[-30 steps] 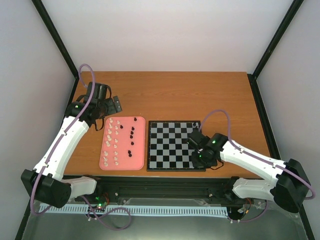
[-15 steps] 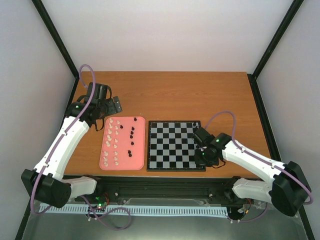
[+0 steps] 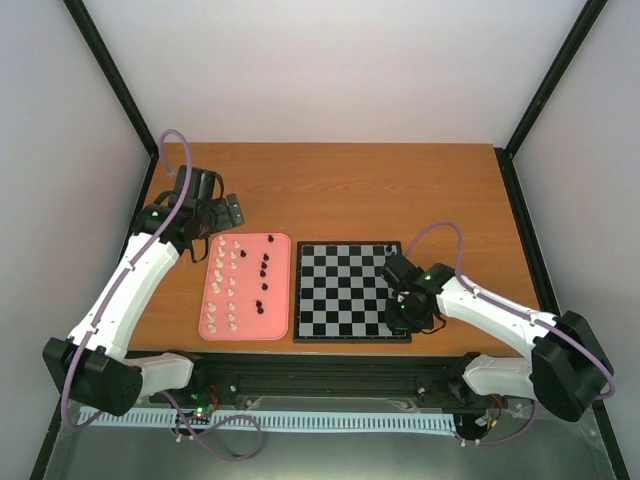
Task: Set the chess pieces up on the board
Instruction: Place the chess piece on the chessboard.
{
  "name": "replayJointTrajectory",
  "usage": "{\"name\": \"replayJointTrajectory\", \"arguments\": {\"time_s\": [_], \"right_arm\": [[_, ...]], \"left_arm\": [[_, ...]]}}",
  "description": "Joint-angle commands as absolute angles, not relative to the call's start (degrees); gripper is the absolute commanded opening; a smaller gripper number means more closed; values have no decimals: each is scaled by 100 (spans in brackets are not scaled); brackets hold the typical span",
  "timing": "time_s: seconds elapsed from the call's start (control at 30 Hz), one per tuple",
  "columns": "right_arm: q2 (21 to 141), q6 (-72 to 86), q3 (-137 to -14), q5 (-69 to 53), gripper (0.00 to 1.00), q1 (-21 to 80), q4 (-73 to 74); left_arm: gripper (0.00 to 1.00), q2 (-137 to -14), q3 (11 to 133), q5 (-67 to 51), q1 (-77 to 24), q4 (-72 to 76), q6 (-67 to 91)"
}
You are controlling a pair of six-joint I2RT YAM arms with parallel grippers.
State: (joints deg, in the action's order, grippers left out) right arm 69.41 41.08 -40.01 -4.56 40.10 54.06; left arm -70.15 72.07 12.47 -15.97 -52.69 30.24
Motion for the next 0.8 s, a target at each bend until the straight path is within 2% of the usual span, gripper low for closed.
{"name": "replayJointTrajectory", "arguments": {"time_s": [0.0, 0.5, 0.57, 0.63, 0.77], "right_arm": [[7004, 4052, -3970, -422, 3, 3946, 5334], [7084, 4046, -4033, -293, 8, 3946, 5385], [7096, 4018, -4051, -303, 12, 3946, 5364], [7110, 3994, -4083, -290, 22, 3946, 5370], [7086, 3935, -4126, -318, 29, 3946, 5375]], "left_arm": [[100, -7013, 7239, 1324, -1573, -5211, 3099], [100, -6986, 7216, 1328, -1573, -5211, 3096], [100, -6987, 7216, 1327, -1573, -5217, 3094], [100, -6983, 7225, 1334, -1573, -5220, 3096], [100, -6996, 7242, 1340, -1573, -5221, 3097]]}}
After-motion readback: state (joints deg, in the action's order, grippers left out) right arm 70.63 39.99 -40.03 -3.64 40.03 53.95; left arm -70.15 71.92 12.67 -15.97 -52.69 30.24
